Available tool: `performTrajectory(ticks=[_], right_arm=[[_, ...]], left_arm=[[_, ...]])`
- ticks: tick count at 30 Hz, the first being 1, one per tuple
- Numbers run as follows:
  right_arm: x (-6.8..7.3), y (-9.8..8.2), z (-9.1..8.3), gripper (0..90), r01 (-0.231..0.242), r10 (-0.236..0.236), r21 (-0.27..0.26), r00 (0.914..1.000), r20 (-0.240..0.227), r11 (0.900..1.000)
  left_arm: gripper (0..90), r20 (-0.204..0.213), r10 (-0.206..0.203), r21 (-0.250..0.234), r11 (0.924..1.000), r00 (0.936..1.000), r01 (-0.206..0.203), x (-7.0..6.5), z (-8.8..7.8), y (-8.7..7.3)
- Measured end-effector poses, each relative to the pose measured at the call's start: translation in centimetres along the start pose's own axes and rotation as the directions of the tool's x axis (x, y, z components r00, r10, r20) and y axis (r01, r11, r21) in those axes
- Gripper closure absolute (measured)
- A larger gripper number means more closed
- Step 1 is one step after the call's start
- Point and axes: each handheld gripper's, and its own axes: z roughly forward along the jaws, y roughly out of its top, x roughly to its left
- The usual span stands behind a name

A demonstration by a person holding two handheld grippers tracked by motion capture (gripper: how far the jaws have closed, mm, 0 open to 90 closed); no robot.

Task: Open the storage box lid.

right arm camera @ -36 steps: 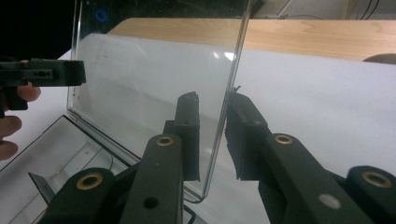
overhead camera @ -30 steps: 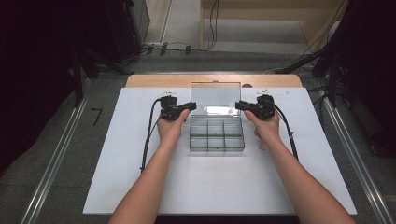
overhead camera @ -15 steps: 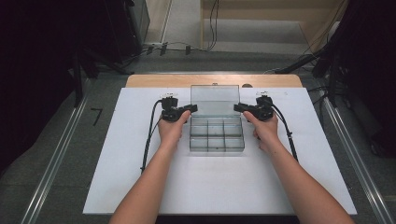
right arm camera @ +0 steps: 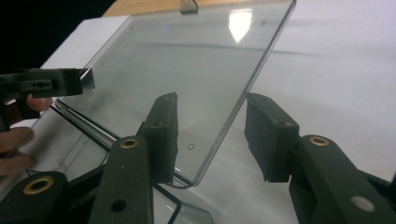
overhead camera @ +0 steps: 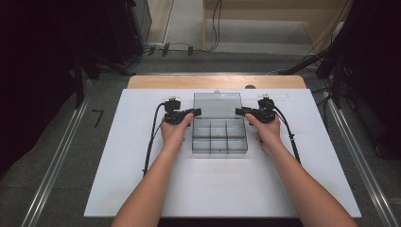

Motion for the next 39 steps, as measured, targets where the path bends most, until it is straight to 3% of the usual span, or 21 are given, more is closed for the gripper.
performTrajectory(ticks=[8,12,19,24,27,32,39], right_arm=[[0.1,-0.1,0.1,51.4,0.009,-0.009,0.019,0.9999,0.005,1.0],[0.1,-0.1,-0.1,46.6,0.01,-0.01,0.005,0.9999,-0.01,1.0],[1.0,0.4,-1.4,39.7,0.094,-0.094,-0.032,0.9955,0.008,0.995],[1.6,0.2,-2.4,32.9,0.152,-0.151,-0.031,0.9884,0.014,0.988],[1.9,0.0,-3.1,29.0,0.171,-0.17,-0.046,0.9852,0.022,0.984],[2.3,-0.5,-4.0,15.3,0.197,-0.195,-0.05,0.9798,0.042,0.979],[2.7,-1.2,-5.2,8.7,0.232,-0.23,-0.047,0.9726,0.033,0.972]], left_arm=[[53.5,0.015,-0.001,-0.006,1.0,0.9999,0.001,0.0,-0.1,0.0],[42.2,0.009,0.025,-0.024,0.9994,0.9996,-0.025,-0.4,-0.3,0.0],[22.7,0.03,0.071,-0.073,0.9949,0.997,-0.069,-0.6,-1.8,-0.1],[14.4,0.033,0.12,-0.101,0.9881,0.9923,-0.116,-0.9,-3.3,0.0],[12.0,0.042,0.137,-0.116,0.9845,0.9897,-0.131,-1.0,-4.0,-0.1],[8.4,0.066,0.156,-0.131,0.9806,0.9856,-0.146,-1.2,-5.0,-0.5],[3.2,0.075,0.191,-0.146,0.973,0.9786,-0.179,-1.5,-6.1,-0.9]])
